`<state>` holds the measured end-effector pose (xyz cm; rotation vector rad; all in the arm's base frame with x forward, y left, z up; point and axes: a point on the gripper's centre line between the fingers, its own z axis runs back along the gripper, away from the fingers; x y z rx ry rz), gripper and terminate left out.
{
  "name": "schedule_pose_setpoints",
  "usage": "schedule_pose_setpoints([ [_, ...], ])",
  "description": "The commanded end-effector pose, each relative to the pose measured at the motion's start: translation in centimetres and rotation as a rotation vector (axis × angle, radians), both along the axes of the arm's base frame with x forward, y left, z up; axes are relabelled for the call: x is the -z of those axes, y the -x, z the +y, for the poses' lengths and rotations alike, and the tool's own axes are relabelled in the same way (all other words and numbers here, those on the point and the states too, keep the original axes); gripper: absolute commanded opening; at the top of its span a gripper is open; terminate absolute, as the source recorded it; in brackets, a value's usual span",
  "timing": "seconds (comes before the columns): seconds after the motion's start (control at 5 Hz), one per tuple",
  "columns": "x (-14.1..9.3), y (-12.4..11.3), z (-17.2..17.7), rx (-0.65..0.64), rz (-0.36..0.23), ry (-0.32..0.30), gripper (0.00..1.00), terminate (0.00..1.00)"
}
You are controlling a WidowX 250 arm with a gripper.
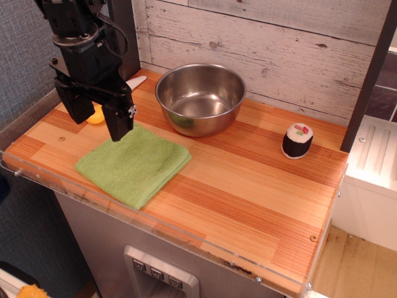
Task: Move yellow knife towards lower right corner of table.
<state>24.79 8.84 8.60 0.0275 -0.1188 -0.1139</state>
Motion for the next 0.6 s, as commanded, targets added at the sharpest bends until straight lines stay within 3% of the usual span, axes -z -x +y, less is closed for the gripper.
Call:
schedule_pose_setpoints([
  [0.0,0.0,0.0,0.0,0.000,0.000,0.000,1.00,0.00],
  [0.4,0.1,-3.9,4.3,-0.071,-0.034,0.012,1.00,0.00],
])
